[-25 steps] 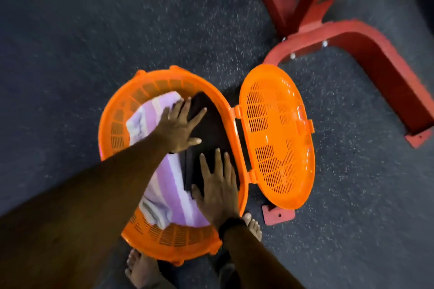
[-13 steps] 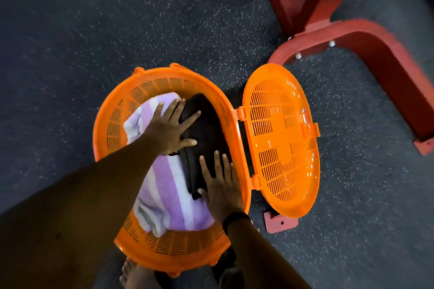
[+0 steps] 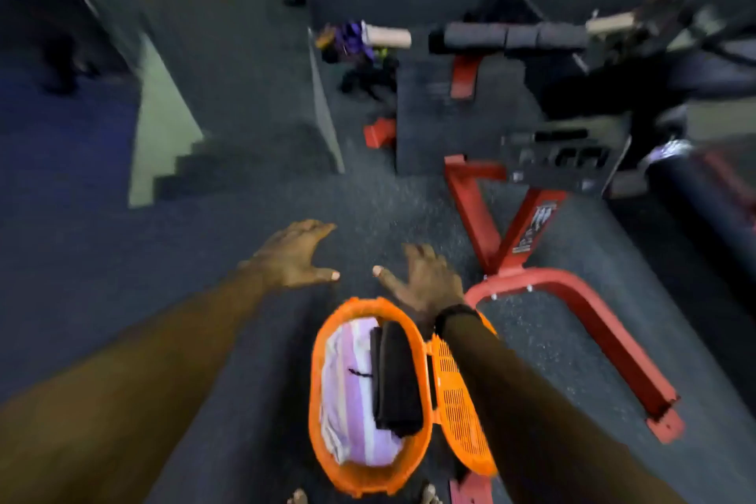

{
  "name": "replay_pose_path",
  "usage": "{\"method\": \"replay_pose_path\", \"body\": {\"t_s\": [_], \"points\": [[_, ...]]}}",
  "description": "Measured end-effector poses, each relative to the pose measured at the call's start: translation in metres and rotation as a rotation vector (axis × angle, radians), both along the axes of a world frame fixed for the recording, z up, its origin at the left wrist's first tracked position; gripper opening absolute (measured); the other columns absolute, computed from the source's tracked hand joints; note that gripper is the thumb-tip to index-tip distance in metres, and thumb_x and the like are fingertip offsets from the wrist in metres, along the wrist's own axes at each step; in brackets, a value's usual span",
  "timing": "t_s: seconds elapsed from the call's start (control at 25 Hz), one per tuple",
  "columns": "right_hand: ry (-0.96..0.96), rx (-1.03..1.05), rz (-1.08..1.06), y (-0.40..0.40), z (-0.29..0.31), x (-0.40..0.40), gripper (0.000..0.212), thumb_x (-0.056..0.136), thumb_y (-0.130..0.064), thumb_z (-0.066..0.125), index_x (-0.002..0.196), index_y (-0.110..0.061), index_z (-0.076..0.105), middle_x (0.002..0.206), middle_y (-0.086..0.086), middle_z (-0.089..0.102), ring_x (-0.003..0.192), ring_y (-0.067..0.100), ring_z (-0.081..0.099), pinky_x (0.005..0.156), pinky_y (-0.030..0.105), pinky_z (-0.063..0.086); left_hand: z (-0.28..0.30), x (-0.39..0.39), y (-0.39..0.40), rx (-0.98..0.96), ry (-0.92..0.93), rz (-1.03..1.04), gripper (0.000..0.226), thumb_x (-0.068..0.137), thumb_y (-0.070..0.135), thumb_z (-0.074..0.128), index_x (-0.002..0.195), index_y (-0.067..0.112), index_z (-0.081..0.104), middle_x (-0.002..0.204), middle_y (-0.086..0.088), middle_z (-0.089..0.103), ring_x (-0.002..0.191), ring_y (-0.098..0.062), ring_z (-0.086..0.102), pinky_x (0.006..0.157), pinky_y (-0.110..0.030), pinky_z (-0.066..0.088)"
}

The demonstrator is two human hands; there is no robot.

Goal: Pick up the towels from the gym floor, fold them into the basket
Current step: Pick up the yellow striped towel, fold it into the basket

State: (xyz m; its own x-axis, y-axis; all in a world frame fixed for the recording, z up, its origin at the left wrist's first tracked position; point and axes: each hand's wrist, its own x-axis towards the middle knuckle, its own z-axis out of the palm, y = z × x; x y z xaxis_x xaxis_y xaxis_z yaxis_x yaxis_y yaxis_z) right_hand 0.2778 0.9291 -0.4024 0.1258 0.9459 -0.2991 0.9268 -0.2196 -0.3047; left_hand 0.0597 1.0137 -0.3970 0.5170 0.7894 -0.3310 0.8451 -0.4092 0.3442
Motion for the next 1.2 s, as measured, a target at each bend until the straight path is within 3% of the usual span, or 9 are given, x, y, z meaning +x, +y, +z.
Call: {"method": "replay_pose_path", "body": {"t_s": [0.2,0.4,0.52,0.68,0.84,1.0,1.2], "points": [[0.056,0.117,0.193,0.065,0.259,-0.018,0.082,0.081,-0.074,0.047,0.141,-0.019,0.042,0.143,0.008,0.044,0.131,0.028,0.044,0.105,0.046,0.039,0.248,-0.079,-0.007,0.175,-0.137,0.234,0.085,0.075,0.055,0.071,0.145,0.021,0.036,0.146,-0.006,0.040,0.134,-0.023,0.038,0.109,-0.032,0.032],[0.147,0.305,0.381,0.078,0.438,-0.032,0.072,0.079,-0.069,0.056,0.131,-0.020,0.053,0.130,0.002,0.058,0.122,0.023,0.054,0.100,0.034,0.043,0.416,-0.148,-0.066,0.318,-0.266,0.499,0.083,0.072,0.051,0.076,0.141,0.016,0.045,0.140,-0.007,0.049,0.128,-0.023,0.047,0.105,-0.031,0.037],[0.194,0.395,0.486,0.069,0.514,-0.052,0.080,0.078,-0.068,0.059,0.139,-0.018,0.046,0.142,0.003,0.050,0.130,0.021,0.048,0.107,0.036,0.038,0.490,-0.178,-0.120,0.410,-0.357,0.660,0.075,0.075,0.041,0.078,0.137,0.013,0.049,0.132,-0.002,0.056,0.124,-0.020,0.052,0.093,-0.020,0.038],[0.232,0.483,0.654,0.052,0.562,-0.088,0.083,0.078,-0.067,0.059,0.140,-0.014,0.045,0.144,0.008,0.047,0.132,0.024,0.045,0.110,0.038,0.036,0.550,-0.200,-0.196,0.511,-0.315,0.834,0.071,0.075,0.046,0.076,0.135,0.016,0.050,0.133,-0.001,0.055,0.123,-0.020,0.051,0.093,-0.022,0.037],[0.229,0.505,0.820,0.021,0.588,-0.142,0.083,0.078,-0.069,0.058,0.138,-0.013,0.046,0.143,0.011,0.049,0.129,0.027,0.048,0.108,0.040,0.039,0.574,-0.226,-0.288,0.556,-0.288,1.023,0.096,0.058,0.068,0.074,0.136,0.018,0.050,0.133,-0.002,0.056,0.121,-0.019,0.054,0.104,-0.030,0.041],[0.261,0.488,0.991,-0.022,0.596,-0.208,0.079,0.076,-0.071,0.058,0.134,-0.018,0.050,0.141,0.007,0.051,0.128,0.026,0.048,0.106,0.040,0.040,0.586,-0.252,-0.380,0.619,-0.222,1.186,0.073,0.071,0.048,0.078,0.132,0.017,0.053,0.131,-0.003,0.059,0.119,-0.018,0.056,0.105,-0.030,0.041],[0.315,0.462,1.256,-0.116,0.605,-0.314,0.084,0.078,-0.071,0.057,0.137,-0.013,0.047,0.143,0.010,0.049,0.129,0.028,0.047,0.107,0.041,0.038,0.602,-0.278,-0.520,0.701,-0.133,1.445,0.080,0.062,0.058,0.080,0.128,0.020,0.056,0.121,-0.002,0.064,0.108,-0.013,0.059,0.104,-0.031,0.042]]}}
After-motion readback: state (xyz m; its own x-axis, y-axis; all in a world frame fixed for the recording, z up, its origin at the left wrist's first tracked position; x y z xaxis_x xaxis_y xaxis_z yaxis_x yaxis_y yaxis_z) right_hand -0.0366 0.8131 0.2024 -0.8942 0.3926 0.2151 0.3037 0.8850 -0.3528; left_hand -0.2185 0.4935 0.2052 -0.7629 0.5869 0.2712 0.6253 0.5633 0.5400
